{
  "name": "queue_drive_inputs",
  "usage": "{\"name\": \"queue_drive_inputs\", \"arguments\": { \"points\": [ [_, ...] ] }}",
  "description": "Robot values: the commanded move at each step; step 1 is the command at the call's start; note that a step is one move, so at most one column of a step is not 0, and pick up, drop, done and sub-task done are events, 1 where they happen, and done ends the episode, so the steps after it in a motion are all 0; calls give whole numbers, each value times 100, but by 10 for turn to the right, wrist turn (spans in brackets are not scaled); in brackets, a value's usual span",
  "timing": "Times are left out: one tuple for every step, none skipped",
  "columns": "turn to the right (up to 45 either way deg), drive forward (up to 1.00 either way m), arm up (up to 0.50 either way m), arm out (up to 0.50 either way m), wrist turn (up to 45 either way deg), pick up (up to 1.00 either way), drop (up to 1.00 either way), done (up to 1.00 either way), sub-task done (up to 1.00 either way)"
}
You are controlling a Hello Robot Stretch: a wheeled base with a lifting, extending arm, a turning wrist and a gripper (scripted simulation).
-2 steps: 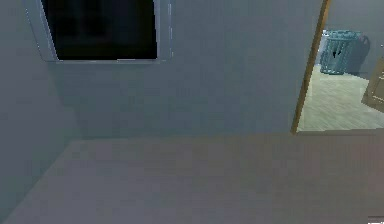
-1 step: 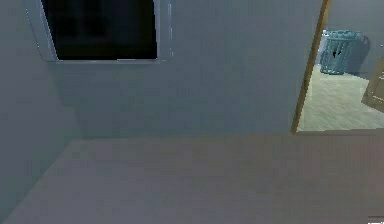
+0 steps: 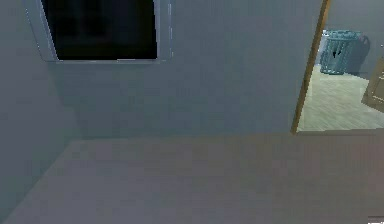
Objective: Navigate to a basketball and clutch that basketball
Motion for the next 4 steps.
{"name": "queue_drive_inputs", "arguments": {
  "points": [
    [0,0,0,0,240,0,0,0,0],
    [0,0,-30,0,0,0,0,0,0],
    [0,0,0,0,0,100,0,0,0],
    [0,0,10,0,0,0,0,0,0]
  ]
}}
